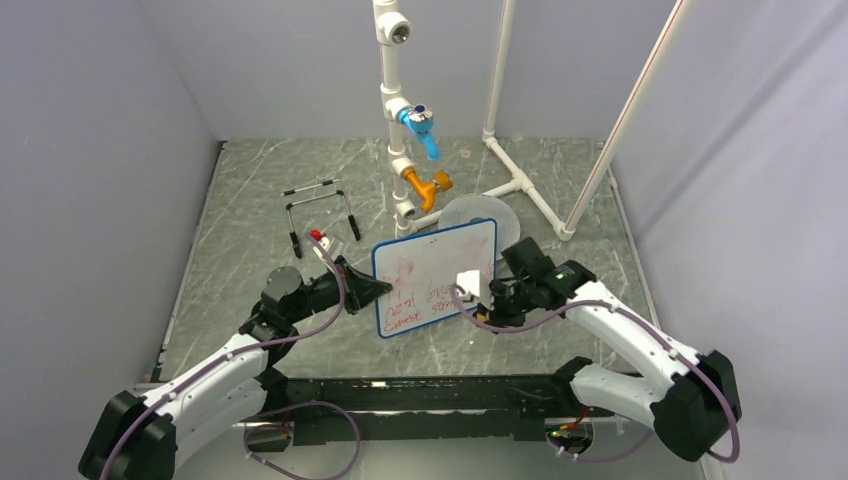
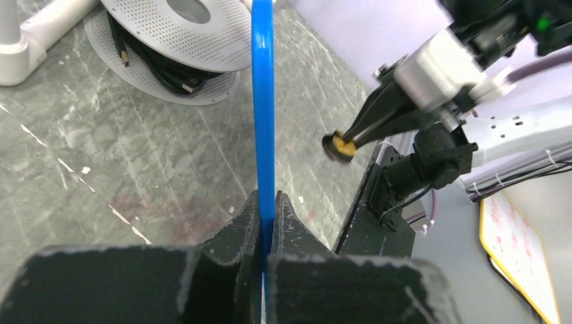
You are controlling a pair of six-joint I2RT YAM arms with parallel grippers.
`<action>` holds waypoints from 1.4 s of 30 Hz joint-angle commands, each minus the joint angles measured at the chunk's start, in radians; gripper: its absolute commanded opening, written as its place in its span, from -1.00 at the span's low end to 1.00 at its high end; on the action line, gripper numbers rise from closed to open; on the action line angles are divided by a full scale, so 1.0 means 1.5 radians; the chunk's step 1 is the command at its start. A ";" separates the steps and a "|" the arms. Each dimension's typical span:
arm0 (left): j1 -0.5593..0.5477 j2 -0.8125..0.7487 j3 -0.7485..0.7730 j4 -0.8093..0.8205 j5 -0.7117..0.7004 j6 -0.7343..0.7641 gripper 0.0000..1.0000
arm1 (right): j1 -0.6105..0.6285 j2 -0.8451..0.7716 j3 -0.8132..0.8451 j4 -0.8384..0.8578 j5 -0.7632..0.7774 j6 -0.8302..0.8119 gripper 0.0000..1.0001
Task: Erase the whiteboard
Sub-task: Place the whiteboard eraser at the center of the board, then adjust the whiteboard at the center of the board.
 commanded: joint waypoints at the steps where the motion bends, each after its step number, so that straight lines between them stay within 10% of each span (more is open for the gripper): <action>1: 0.004 -0.042 0.050 -0.019 -0.026 0.054 -1.00 | 0.055 0.050 -0.055 0.069 0.080 -0.032 -0.96; 12: 0.005 -0.027 0.025 0.040 0.001 0.037 -1.00 | 0.151 0.129 -0.058 0.133 0.124 0.006 -0.75; 21: 0.005 -0.021 0.002 0.073 0.008 0.023 -1.00 | 0.158 0.140 -0.038 0.096 0.074 0.001 0.20; 29: 0.004 -0.026 0.004 0.068 0.010 0.023 -1.00 | 0.150 0.145 -0.007 0.089 0.048 0.019 0.36; 36: 0.003 -0.034 0.019 0.049 0.046 0.040 -1.00 | -0.038 0.090 0.244 -0.150 -0.188 -0.103 0.41; 42: -0.023 0.011 0.086 -0.011 0.089 0.127 -1.00 | -0.138 0.136 0.456 -0.218 -0.182 -0.123 0.74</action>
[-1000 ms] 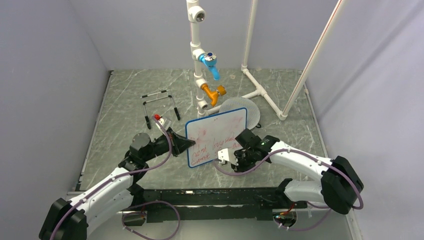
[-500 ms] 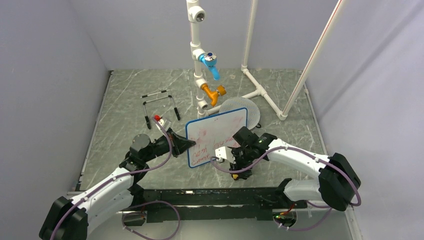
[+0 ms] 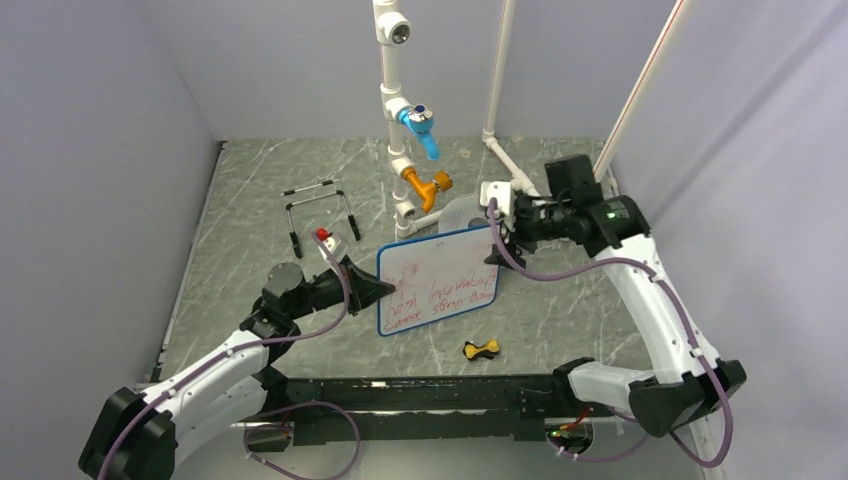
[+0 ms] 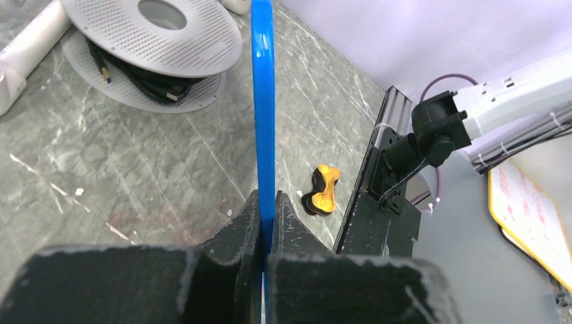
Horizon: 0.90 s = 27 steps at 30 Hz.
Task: Erase the whiteboard
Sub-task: Adjust the whiteboard at the center of the board.
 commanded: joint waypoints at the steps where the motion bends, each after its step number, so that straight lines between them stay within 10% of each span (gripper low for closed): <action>1: -0.028 0.029 0.092 -0.015 0.056 0.096 -1.00 | -0.021 0.036 0.116 -0.108 -0.050 -0.045 0.76; 16: -0.043 0.137 0.196 -0.036 0.111 0.230 -1.00 | -0.019 0.223 0.232 -0.251 -0.103 -0.131 0.71; 27: -0.044 0.176 0.201 0.004 0.119 0.219 -1.00 | 0.026 0.263 0.162 -0.211 -0.049 -0.126 0.24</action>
